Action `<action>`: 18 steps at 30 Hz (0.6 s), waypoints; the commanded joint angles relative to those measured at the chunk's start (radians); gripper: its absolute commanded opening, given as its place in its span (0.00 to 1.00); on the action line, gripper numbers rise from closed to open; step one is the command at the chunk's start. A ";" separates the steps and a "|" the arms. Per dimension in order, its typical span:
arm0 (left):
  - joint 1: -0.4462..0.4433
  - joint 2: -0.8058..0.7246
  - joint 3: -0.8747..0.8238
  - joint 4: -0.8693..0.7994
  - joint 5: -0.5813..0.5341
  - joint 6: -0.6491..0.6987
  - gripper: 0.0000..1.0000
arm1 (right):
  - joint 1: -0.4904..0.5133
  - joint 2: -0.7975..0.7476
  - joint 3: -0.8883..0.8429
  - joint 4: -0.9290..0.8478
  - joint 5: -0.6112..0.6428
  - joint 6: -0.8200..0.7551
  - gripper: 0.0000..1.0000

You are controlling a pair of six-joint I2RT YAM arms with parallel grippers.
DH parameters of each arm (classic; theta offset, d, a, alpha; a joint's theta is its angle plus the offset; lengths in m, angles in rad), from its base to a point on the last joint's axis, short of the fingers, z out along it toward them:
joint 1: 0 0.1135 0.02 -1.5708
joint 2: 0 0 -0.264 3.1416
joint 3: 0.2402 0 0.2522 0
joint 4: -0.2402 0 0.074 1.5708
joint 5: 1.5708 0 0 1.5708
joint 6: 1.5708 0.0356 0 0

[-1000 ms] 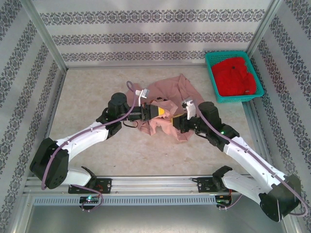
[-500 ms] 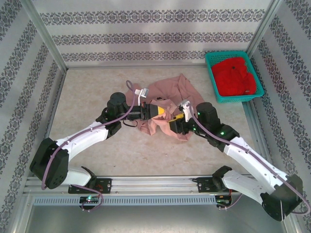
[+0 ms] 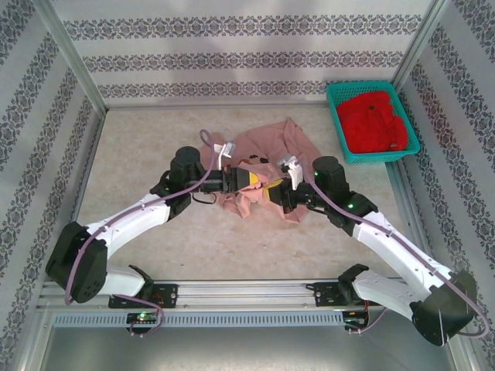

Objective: Fold the inside-out t-shirt

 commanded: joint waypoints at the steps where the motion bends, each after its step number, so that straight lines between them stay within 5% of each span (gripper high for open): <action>1: 0.030 -0.059 0.029 -0.098 -0.046 0.101 0.22 | -0.005 -0.048 -0.040 0.089 -0.099 0.034 0.00; 7: 0.031 -0.119 0.060 -0.351 -0.157 0.278 0.43 | 0.012 -0.042 -0.052 0.137 -0.109 0.062 0.00; 18: 0.022 -0.315 0.117 -0.805 -0.551 0.521 0.65 | 0.041 0.022 -0.041 0.163 -0.082 0.069 0.00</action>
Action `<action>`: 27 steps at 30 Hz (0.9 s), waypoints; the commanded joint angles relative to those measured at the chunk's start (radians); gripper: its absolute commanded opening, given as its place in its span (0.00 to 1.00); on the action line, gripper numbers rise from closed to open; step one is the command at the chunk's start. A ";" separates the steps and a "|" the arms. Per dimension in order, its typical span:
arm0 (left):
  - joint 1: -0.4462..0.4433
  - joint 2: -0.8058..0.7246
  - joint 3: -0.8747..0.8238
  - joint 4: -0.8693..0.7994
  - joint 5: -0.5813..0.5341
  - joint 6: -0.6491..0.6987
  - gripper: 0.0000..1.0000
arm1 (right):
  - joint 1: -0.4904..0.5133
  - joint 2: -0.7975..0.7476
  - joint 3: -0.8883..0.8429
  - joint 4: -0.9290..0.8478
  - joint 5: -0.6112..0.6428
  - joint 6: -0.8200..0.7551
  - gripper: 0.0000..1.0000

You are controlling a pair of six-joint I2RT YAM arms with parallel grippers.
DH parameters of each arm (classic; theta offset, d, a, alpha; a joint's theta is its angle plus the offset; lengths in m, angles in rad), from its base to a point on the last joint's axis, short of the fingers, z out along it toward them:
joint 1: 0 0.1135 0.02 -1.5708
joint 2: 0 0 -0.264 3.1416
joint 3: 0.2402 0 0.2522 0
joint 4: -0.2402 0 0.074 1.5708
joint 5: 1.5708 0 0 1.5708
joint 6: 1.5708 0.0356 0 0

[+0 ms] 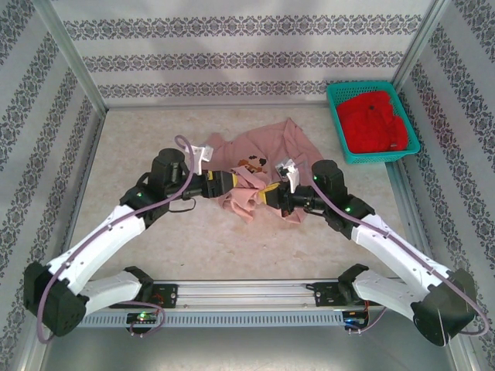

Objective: Fold the inside-out t-shirt

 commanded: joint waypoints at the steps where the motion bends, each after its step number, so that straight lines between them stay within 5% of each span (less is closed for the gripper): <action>1: -0.005 -0.047 0.046 -0.184 -0.145 0.105 0.64 | 0.015 0.010 0.008 0.049 -0.009 0.012 0.00; 8: -0.041 0.004 0.083 -0.136 0.020 0.034 0.46 | 0.030 0.016 0.005 0.046 0.012 0.004 0.00; 21: -0.097 0.160 0.119 -0.200 -0.068 0.441 0.67 | 0.033 -0.011 -0.006 -0.022 0.007 -0.011 0.00; 27: -0.098 0.256 0.163 -0.181 -0.110 0.475 0.68 | 0.032 -0.017 -0.013 -0.041 -0.003 -0.017 0.00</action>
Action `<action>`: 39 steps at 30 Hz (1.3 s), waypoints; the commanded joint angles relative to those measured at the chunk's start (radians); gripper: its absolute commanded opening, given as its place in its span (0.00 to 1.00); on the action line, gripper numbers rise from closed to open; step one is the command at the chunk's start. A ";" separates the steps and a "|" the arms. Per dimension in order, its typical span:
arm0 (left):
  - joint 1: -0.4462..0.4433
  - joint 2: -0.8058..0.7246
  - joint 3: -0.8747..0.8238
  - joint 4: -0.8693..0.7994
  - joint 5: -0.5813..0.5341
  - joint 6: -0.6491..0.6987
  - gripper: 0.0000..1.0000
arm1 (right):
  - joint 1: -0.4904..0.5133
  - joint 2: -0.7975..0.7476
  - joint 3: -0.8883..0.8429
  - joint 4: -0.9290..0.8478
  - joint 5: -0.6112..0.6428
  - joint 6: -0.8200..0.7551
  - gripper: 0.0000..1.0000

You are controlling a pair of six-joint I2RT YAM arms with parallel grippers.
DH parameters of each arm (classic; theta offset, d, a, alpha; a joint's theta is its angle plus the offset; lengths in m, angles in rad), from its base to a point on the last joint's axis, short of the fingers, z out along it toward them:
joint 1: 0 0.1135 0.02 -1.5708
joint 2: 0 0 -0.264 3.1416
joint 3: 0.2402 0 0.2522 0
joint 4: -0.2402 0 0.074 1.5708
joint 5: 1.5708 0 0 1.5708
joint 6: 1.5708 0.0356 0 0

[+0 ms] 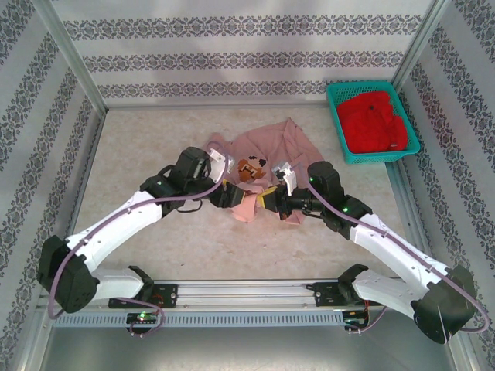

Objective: Fold the inside-out t-shirt

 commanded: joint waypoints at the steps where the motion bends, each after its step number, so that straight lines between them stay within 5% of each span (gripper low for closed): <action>1: -0.011 0.060 0.060 -0.001 -0.018 0.081 0.68 | 0.007 -0.024 -0.014 -0.010 -0.014 -0.018 0.00; 6: -0.011 0.141 0.119 0.042 0.093 0.084 0.57 | -0.001 -0.042 -0.020 -0.062 -0.001 -0.039 0.00; 12: -0.009 0.171 0.153 0.042 0.196 0.039 0.03 | -0.033 -0.105 -0.012 -0.158 0.126 -0.037 0.00; 15: -0.009 0.112 0.124 0.109 0.270 -0.060 0.00 | -0.030 -0.112 0.027 -0.275 0.341 -0.011 0.03; 19: -0.009 0.032 0.048 0.280 0.383 -0.285 0.00 | 0.001 -0.063 0.134 -0.453 0.668 0.079 0.24; 22: -0.009 0.003 0.027 0.305 0.363 -0.388 0.00 | 0.031 -0.016 0.214 -0.573 0.822 0.093 0.31; 27: -0.009 0.000 0.032 0.253 0.242 -0.424 0.00 | 0.083 -0.092 0.162 -0.494 0.642 0.015 0.39; 33: -0.011 0.006 0.029 0.273 0.247 -0.448 0.00 | 0.224 -0.178 0.075 -0.303 0.408 -0.026 0.37; 39: -0.012 0.000 0.031 0.254 0.245 -0.435 0.00 | 0.280 -0.047 0.088 -0.199 0.431 0.003 0.28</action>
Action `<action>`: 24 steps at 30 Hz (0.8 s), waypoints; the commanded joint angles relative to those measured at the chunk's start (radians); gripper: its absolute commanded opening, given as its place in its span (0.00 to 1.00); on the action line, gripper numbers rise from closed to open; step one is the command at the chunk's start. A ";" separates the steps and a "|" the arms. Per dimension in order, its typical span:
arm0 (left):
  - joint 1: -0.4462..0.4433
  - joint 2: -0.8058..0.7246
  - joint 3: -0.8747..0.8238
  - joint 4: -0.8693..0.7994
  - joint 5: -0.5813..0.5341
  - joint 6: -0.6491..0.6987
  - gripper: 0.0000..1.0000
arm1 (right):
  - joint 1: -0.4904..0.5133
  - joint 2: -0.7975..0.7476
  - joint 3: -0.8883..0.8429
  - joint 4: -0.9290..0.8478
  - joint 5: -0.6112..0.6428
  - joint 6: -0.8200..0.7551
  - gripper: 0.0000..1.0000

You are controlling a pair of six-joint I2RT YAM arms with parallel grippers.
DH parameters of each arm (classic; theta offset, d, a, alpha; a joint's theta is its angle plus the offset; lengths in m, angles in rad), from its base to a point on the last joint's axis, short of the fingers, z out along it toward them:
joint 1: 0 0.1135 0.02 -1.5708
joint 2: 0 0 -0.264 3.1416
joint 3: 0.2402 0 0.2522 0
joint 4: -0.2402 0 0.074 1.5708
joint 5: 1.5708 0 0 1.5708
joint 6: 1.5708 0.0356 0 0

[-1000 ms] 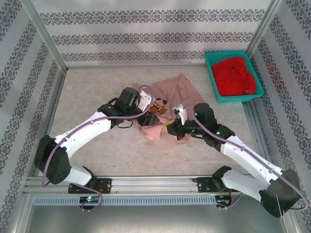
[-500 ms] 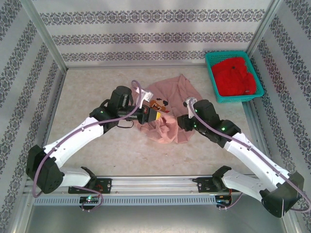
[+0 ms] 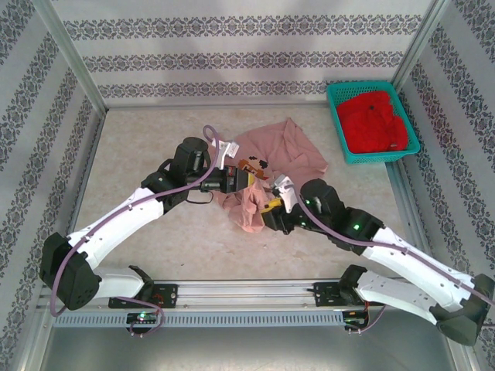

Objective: Fold the inside-out t-shirt

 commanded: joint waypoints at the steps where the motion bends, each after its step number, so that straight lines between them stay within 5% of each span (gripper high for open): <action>1: -0.014 -0.007 -0.003 0.021 -0.010 -0.008 0.00 | 0.004 0.092 0.021 0.068 0.028 0.008 0.27; 11: -0.014 -0.029 -0.018 0.018 0.012 0.021 0.00 | -0.031 0.215 0.051 0.065 0.285 0.066 0.32; 17: -0.014 -0.032 -0.022 0.001 0.019 0.049 0.00 | -0.123 0.230 0.036 0.107 0.156 0.068 0.20; 24: -0.014 -0.043 -0.029 -0.011 -0.014 0.060 0.00 | -0.216 0.209 -0.011 0.198 -0.141 0.071 0.00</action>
